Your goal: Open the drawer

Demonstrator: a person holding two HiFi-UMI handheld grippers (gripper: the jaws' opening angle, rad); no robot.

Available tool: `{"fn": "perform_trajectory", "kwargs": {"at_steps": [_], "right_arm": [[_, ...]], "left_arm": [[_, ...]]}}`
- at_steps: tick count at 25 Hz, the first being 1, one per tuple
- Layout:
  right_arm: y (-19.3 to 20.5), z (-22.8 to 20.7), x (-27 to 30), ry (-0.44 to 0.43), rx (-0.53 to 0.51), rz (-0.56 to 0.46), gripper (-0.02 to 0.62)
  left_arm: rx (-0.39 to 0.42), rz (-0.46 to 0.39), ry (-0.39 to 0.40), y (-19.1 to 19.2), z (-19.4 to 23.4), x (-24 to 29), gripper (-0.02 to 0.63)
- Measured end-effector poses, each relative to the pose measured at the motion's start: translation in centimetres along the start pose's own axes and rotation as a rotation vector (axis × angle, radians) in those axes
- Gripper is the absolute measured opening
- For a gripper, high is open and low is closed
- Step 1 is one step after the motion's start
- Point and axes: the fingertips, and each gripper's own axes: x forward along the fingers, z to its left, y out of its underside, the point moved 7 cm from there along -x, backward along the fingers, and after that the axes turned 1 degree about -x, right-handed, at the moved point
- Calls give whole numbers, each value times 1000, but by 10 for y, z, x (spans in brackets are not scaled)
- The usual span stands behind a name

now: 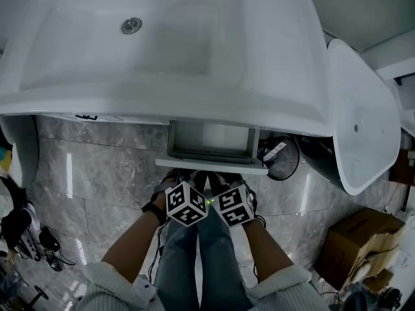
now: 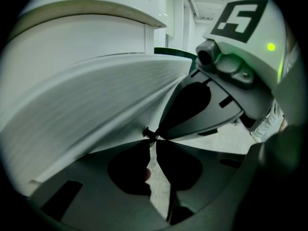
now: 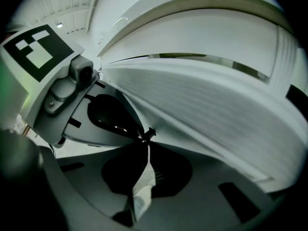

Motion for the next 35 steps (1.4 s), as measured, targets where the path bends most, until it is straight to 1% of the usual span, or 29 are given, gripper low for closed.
{"fn": "perform_trajectory", "kwargs": {"at_steps": [11, 22, 24, 29, 33, 35], "right_arm": [[12, 11, -7, -9, 13, 6, 18], [22, 14, -6, 0, 35, 17, 18], [23, 13, -4, 0, 49, 15, 18], [30, 13, 4, -4, 110, 14, 20], [35, 13, 6, -13, 158, -6, 18], [36, 15, 5, -22, 173, -8, 18]], "left_arm": [[-12, 5, -6, 8, -16, -5, 49], [-31, -15, -32, 15, -26, -1, 48], [-40, -18, -43, 17, -26, 1, 48], [-97, -26, -57, 24, -25, 7, 49], [-94, -30, -59, 25, -24, 9, 51], [-105, -25, -57, 27, -24, 9, 51]]}}
